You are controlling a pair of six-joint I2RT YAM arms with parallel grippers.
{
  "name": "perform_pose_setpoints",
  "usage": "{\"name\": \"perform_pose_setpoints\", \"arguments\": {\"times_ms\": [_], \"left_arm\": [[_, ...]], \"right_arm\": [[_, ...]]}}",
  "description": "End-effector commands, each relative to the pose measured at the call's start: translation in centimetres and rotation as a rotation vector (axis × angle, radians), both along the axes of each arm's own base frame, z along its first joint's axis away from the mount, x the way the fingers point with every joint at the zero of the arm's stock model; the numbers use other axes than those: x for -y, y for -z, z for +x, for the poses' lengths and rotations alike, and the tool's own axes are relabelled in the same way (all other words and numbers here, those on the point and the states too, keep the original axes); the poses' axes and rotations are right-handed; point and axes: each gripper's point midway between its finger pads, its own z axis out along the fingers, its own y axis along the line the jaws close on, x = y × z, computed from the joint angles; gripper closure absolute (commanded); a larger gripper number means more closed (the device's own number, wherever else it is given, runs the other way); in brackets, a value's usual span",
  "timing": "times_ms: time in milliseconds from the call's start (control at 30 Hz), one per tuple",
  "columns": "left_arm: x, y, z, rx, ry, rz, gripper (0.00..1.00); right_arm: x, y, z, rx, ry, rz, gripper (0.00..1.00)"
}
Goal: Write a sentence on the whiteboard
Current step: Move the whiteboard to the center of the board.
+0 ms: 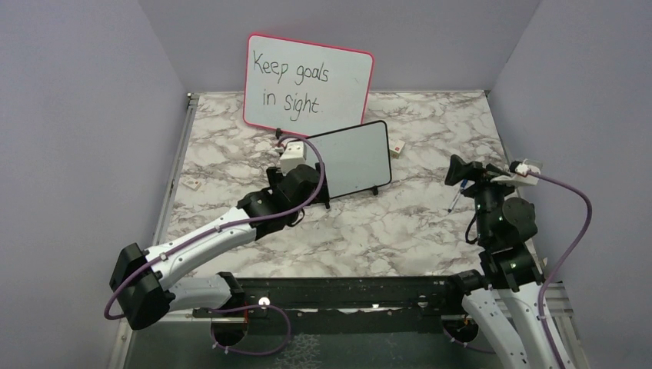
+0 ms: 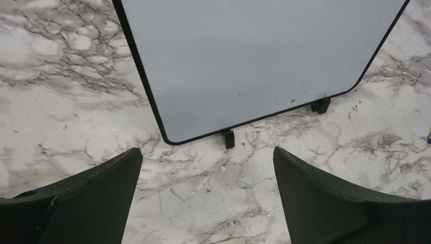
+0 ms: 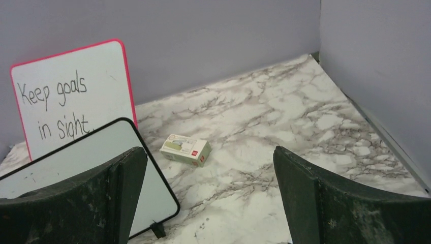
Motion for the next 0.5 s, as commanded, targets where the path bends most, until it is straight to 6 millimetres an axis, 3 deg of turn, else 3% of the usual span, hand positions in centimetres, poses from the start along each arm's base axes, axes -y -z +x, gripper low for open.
{"name": "perform_pose_setpoints", "arguments": {"times_ms": [0, 233, 333, 467], "left_arm": [[-1.0, -3.2, 0.0, 0.051, 0.130, 0.090, 0.01], [-3.3, -7.0, 0.6, 0.148, 0.176, 0.208, 0.01], [-5.3, -8.2, 1.2, 0.188, 0.092, 0.229, 0.02], [-7.8, -8.2, 2.1, 0.189, 0.023, 0.224, 0.01]], "right_arm": [[-0.1, 2.8, 0.4, -0.207, 0.021, 0.038, 0.00], [0.1, 7.7, 1.1, -0.523, 0.088, 0.037, 0.00], [0.4, 9.3, 1.3, -0.591, 0.122, 0.028, 0.00], [1.1, 11.2, 1.6, -0.692, 0.198, 0.013, 0.00]]}}
